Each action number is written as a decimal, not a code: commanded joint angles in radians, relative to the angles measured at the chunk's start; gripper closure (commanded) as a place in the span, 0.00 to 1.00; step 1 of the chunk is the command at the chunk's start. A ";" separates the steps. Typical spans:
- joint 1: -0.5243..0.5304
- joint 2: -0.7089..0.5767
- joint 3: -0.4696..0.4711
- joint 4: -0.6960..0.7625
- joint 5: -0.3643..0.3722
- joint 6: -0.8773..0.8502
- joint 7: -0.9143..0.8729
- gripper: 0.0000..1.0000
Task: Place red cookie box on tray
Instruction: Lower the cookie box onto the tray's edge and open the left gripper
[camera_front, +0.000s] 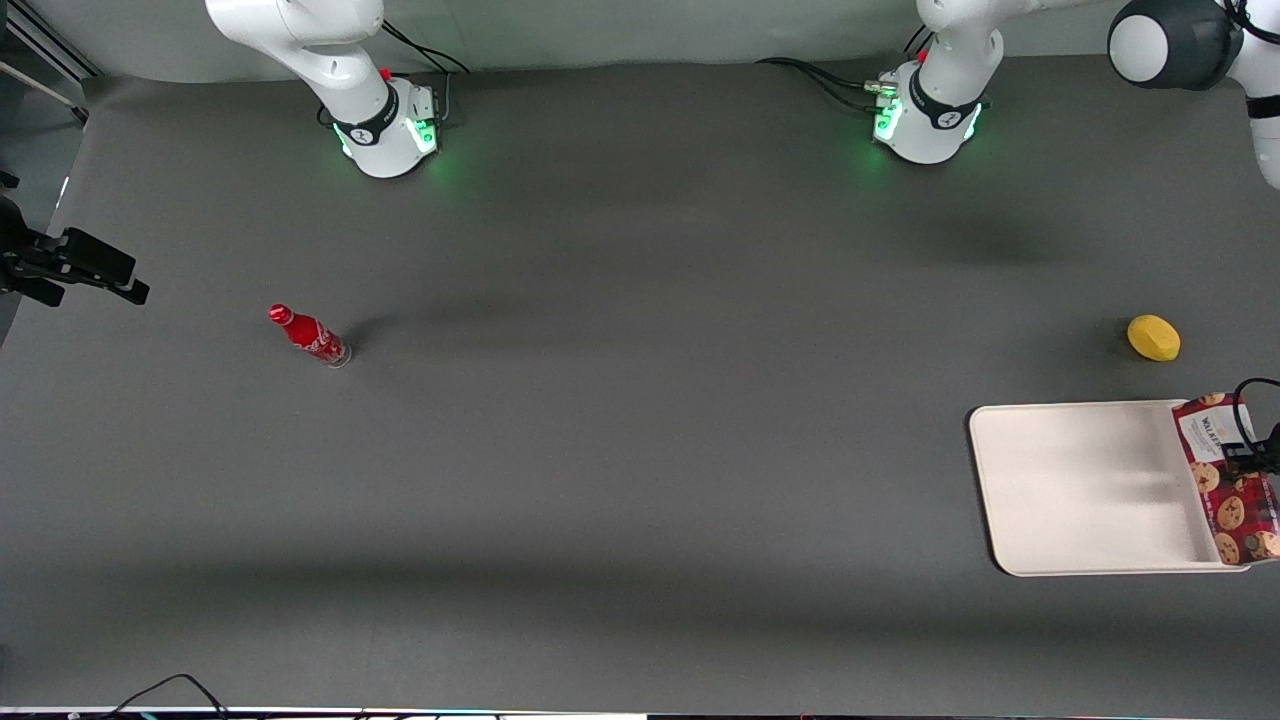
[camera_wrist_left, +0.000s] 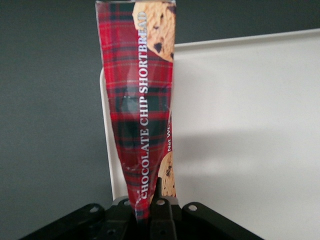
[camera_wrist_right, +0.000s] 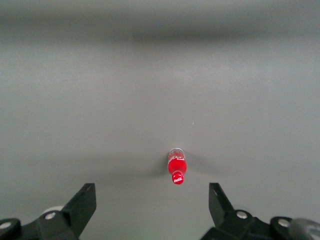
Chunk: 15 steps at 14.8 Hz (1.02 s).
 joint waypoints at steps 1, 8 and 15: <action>-0.008 0.052 0.015 0.018 -0.021 0.038 -0.039 1.00; -0.007 0.057 0.023 0.018 -0.008 0.024 -0.019 0.00; -0.007 0.052 0.026 0.018 -0.016 0.021 -0.008 0.00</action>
